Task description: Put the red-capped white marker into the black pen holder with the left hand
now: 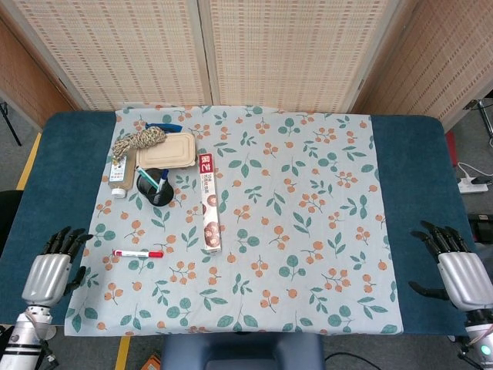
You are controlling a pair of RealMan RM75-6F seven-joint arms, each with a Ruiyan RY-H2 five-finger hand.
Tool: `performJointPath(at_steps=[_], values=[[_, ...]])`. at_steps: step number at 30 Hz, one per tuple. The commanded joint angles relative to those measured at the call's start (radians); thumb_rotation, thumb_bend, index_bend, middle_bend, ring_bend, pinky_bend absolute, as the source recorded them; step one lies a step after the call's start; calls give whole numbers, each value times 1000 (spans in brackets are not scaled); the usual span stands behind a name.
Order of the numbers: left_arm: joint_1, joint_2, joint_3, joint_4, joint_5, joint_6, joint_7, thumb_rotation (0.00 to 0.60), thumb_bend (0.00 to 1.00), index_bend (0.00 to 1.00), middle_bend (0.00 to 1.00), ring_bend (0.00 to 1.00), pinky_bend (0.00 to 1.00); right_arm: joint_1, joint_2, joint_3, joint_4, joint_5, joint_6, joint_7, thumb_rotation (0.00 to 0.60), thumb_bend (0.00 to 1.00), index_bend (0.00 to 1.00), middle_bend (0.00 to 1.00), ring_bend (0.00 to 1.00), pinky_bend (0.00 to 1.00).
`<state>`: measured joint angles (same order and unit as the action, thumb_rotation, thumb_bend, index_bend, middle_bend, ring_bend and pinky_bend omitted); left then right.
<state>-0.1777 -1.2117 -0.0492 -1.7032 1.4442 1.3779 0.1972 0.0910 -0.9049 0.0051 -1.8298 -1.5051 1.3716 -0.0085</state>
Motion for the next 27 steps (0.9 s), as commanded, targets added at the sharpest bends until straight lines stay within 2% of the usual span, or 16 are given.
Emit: performJointPath(at_steps=[1, 5, 6, 8, 12, 17, 22, 27], values=[[-36, -87, 4, -75, 13, -28, 155, 600, 391, 215, 124, 23, 99, 2, 2, -1, 3, -1, -6, 8, 600, 0, 189, 56, 105, 89], [-49, -118, -3, -80, -4, -42, 199, 600, 391, 214, 138, 23, 99, 4, 2, -2, 4, -4, -8, 13, 600, 0, 189, 56, 105, 89], [-78, -166, -13, -76, -33, -88, 232, 600, 391, 214, 144, 24, 99, 7, 2, -5, 4, -14, -13, 20, 600, 0, 189, 56, 105, 89], [-108, -235, -47, -44, -98, -118, 286, 600, 391, 214, 156, 29, 99, 8, 5, -8, 5, -24, -13, 29, 600, 0, 189, 56, 105, 89], [-127, -300, -77, -2, -182, -124, 349, 600, 391, 220, 207, 47, 100, 10, 7, -11, 7, -29, -18, 37, 600, 0, 190, 55, 105, 89], [-149, -351, -106, 50, -287, -148, 366, 600, 391, 245, 243, 59, 101, 11, 8, -12, 9, -31, -18, 43, 600, 0, 191, 55, 105, 88], [-158, -398, -106, 103, -330, -124, 420, 600, 392, 245, 249, 59, 101, 10, 9, -9, 11, -23, -16, 47, 600, 0, 191, 56, 106, 89], [-161, -465, -107, 146, -376, -59, 523, 600, 391, 245, 260, 59, 102, 12, 10, -8, 14, -17, -20, 53, 600, 0, 191, 56, 106, 89]])
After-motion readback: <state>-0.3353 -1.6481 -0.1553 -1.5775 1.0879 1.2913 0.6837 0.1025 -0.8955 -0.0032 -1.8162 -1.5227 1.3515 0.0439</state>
